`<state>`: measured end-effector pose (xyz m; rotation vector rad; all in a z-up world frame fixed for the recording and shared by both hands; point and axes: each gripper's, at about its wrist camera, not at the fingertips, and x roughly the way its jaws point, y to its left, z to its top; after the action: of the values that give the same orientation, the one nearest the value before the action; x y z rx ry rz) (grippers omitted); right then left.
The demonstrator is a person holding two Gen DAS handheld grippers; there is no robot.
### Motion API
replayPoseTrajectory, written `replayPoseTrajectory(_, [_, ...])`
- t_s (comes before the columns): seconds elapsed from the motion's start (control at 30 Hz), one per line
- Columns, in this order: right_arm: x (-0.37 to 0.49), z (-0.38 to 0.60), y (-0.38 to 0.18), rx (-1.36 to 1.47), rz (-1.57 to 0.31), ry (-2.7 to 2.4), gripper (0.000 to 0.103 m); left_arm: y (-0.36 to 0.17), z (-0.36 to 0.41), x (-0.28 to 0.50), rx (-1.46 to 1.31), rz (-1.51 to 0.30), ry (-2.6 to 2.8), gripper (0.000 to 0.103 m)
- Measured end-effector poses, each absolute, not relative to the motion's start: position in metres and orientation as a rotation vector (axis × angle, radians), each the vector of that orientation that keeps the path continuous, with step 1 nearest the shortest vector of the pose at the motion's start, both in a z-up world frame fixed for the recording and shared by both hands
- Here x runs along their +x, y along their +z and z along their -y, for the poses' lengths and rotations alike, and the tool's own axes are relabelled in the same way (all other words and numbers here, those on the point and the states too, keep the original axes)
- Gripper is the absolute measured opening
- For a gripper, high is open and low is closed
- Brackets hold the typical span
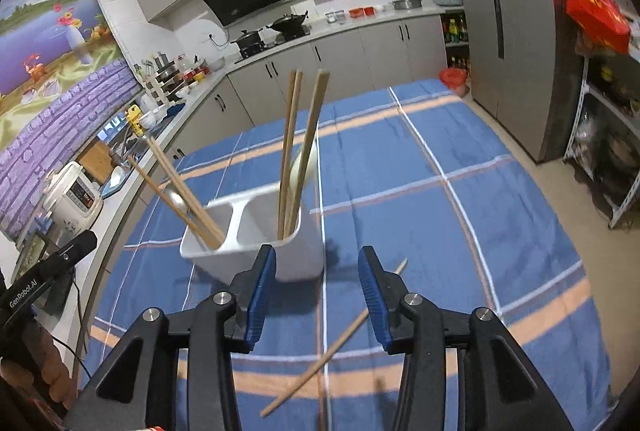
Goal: Organize utensils
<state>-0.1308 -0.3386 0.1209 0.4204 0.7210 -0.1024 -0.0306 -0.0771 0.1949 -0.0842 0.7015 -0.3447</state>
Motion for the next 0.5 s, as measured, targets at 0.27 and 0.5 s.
replayPoseTrajectory(0.27, [-0.160,0.318,0.129,0.412,-0.697,-0.066,0.052,0.201,0.069,-0.066,-0.037,-0.686,-0.292,0.064])
replayPoseTrajectory(0.5, [-0.177,0.302,0.136,0.370,-0.684,-0.046,0.053,0.206,0.070,-0.092,0.010,-0.670,-0.260,0.067])
